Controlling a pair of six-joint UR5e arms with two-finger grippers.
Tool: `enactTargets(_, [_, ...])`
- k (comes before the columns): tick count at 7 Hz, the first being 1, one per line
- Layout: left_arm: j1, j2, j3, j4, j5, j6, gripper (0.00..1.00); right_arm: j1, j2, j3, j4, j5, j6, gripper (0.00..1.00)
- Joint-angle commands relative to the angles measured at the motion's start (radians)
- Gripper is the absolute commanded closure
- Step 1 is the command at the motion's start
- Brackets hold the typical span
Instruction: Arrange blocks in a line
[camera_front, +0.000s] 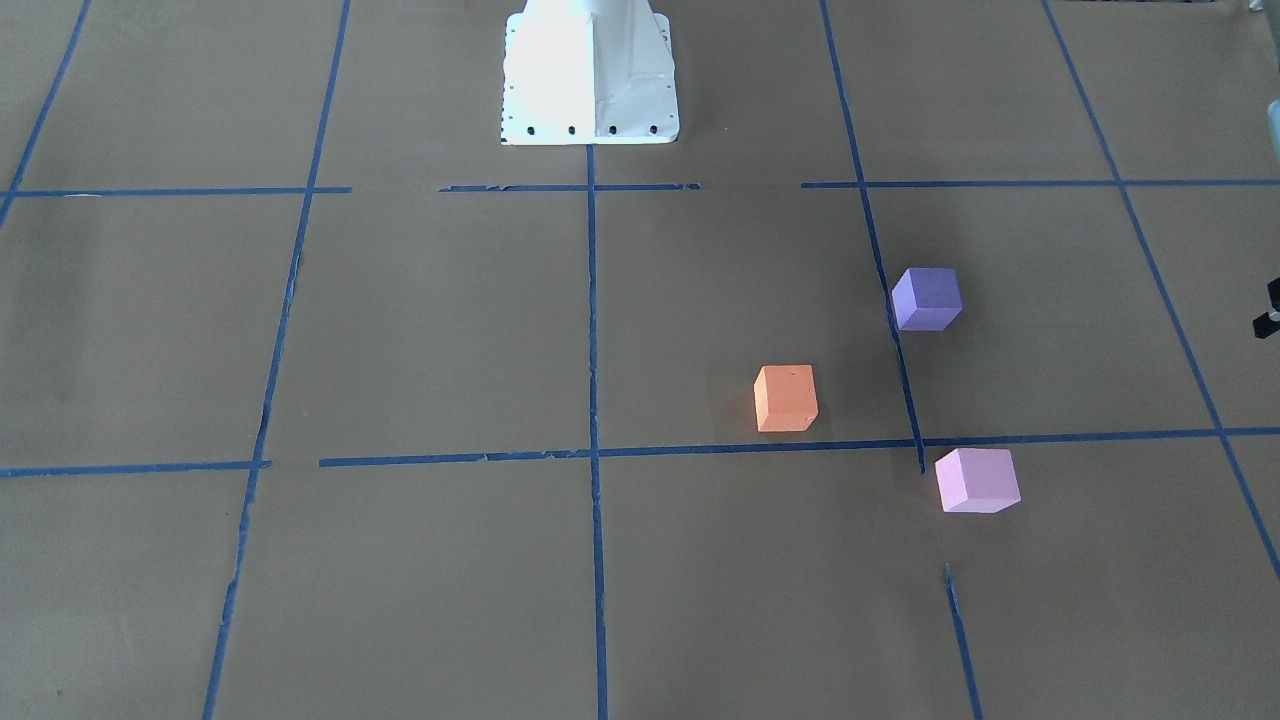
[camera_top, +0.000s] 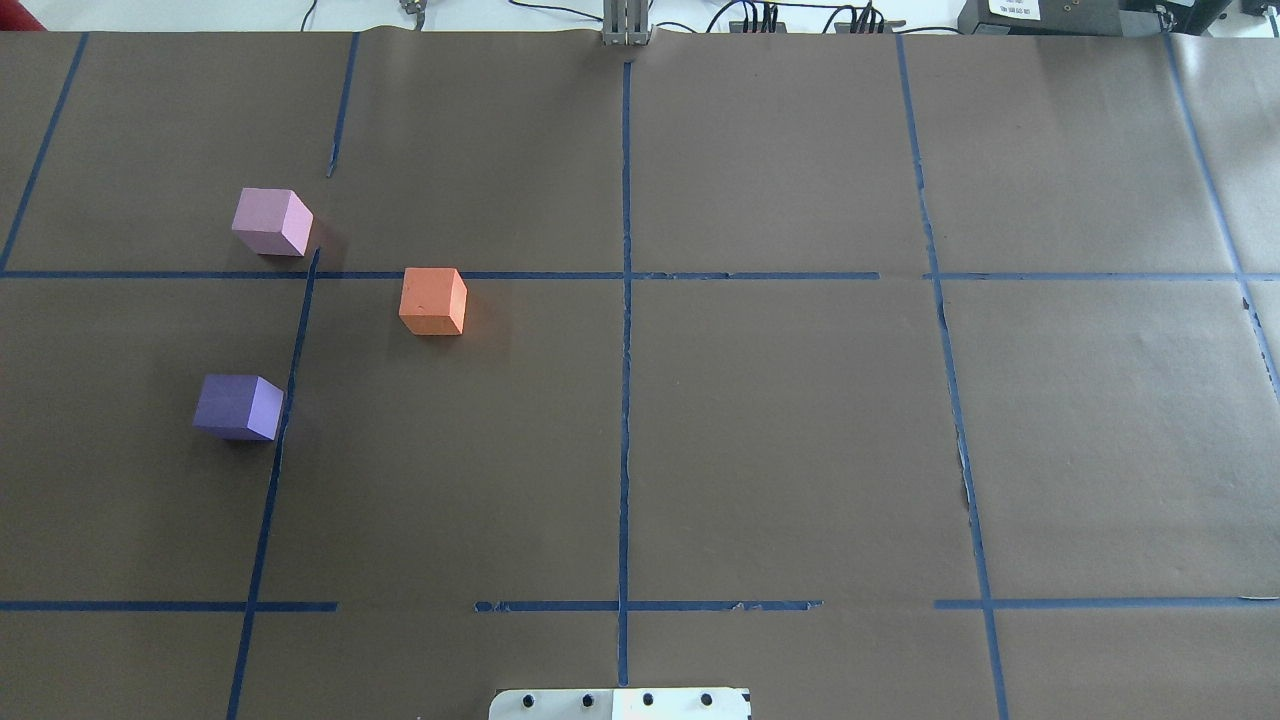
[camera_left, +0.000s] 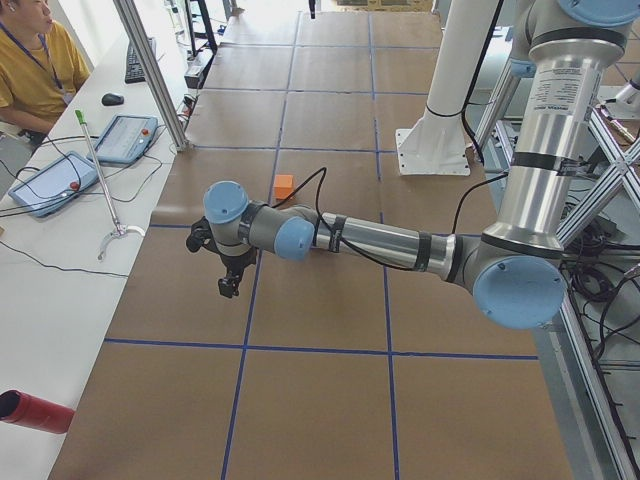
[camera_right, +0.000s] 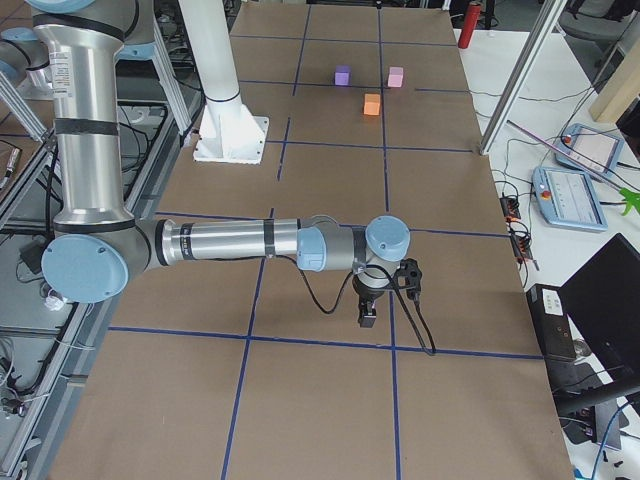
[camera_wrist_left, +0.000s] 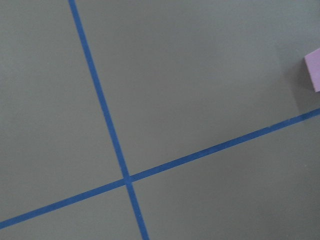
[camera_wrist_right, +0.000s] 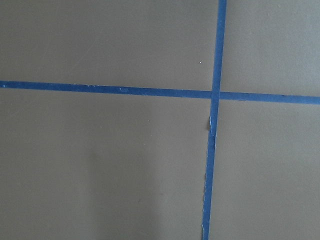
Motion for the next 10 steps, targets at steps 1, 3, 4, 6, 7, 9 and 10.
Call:
enactTargets(1, [0.157, -0.128, -0.037, -0.006, 0.002, -0.254, 0.0, 0.0, 0.0, 0.0, 0.0, 0.0, 0.0, 0.0])
enactTargets(3, [0.365, -0.281, -0.042, -0.006, 0.084, -0.629, 0.0, 0.0, 0.0, 0.001, 0.0, 0.0, 0.0, 0.0])
enactTargets(4, [0.471, -0.329, -0.036, -0.007, 0.161, -0.767, 0.0, 0.0, 0.0, 0.0, 0.0, 0.0, 0.0, 0.0])
enactTargets(6, [0.559, -0.431, 0.074, -0.065, 0.223, -0.955, 0.0, 0.0, 0.0, 0.0, 0.0, 0.0, 0.0, 0.0])
enactTargets(7, [0.599, -0.433, 0.108, -0.122, 0.287, -0.994, 0.0, 0.0, 0.0, 0.0, 0.0, 0.0, 0.0, 0.0])
enactTargets(9, [0.625, -0.433, 0.141, -0.144, 0.324, -1.016, 0.0, 0.0, 0.0, 0.0, 0.0, 0.0, 0.0, 0.0])
enactTargets(10, [0.637, -0.431, 0.142, -0.144, 0.359, -1.019, 0.0, 0.0, 0.0, 0.001, 0.0, 0.0, 0.0, 0.0])
